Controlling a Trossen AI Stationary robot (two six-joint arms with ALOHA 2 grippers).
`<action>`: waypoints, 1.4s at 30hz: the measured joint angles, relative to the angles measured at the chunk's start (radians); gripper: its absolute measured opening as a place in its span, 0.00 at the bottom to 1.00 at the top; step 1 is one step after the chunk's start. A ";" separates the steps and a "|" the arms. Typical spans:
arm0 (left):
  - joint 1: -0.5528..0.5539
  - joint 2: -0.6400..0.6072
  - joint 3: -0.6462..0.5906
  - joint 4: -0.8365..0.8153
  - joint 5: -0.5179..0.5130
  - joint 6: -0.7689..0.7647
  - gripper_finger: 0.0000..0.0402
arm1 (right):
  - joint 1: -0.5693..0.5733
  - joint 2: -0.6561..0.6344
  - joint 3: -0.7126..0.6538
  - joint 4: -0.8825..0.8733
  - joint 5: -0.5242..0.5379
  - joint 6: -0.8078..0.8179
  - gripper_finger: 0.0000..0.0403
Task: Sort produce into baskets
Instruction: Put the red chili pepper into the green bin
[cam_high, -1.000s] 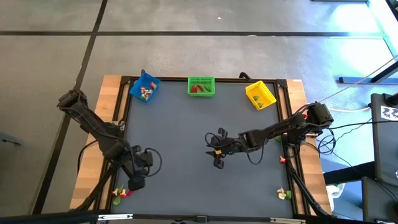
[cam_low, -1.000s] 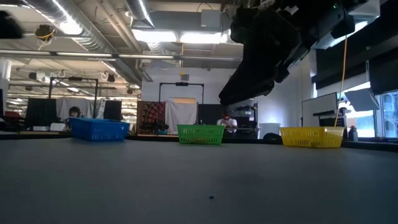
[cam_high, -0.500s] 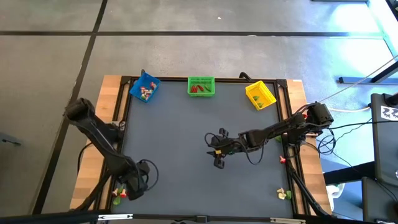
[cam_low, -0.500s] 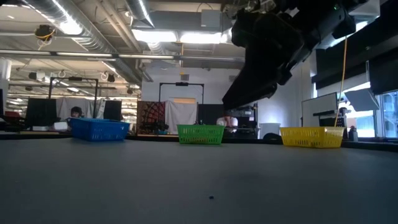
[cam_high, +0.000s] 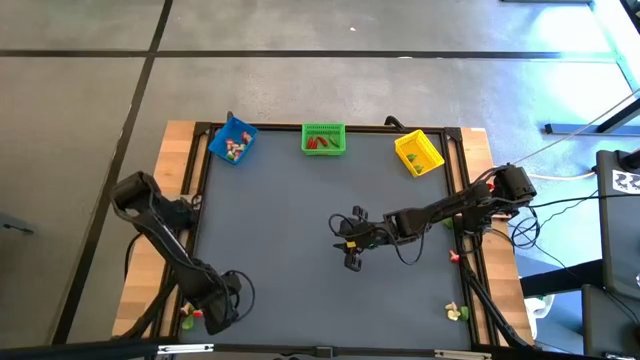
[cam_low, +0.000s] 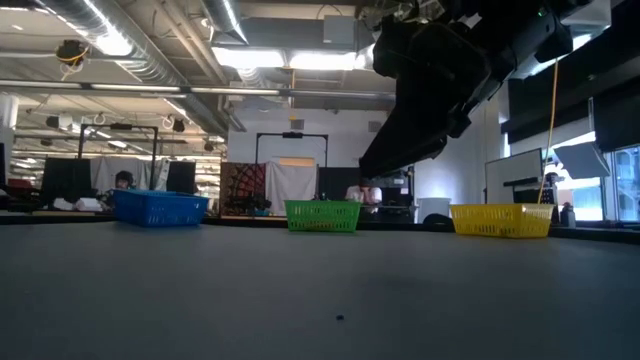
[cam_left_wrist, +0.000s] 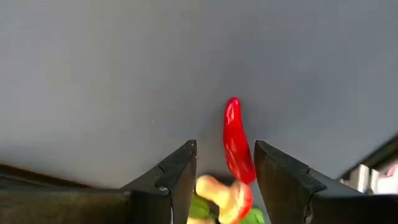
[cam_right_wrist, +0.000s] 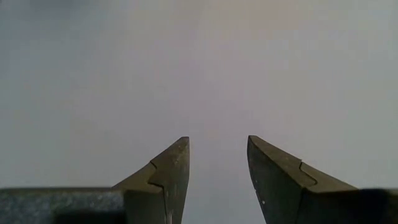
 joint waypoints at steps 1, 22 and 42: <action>0.000 0.007 0.000 0.005 0.000 0.000 0.39 | 0.000 0.000 0.000 0.000 0.000 -0.001 0.40; -0.002 0.011 -0.070 0.101 -0.003 0.160 0.10 | -0.001 0.000 0.000 -0.003 0.018 -0.003 0.40; 0.109 -0.264 -0.077 0.074 -0.257 0.356 0.10 | -0.001 0.000 0.000 0.053 0.013 -0.002 0.40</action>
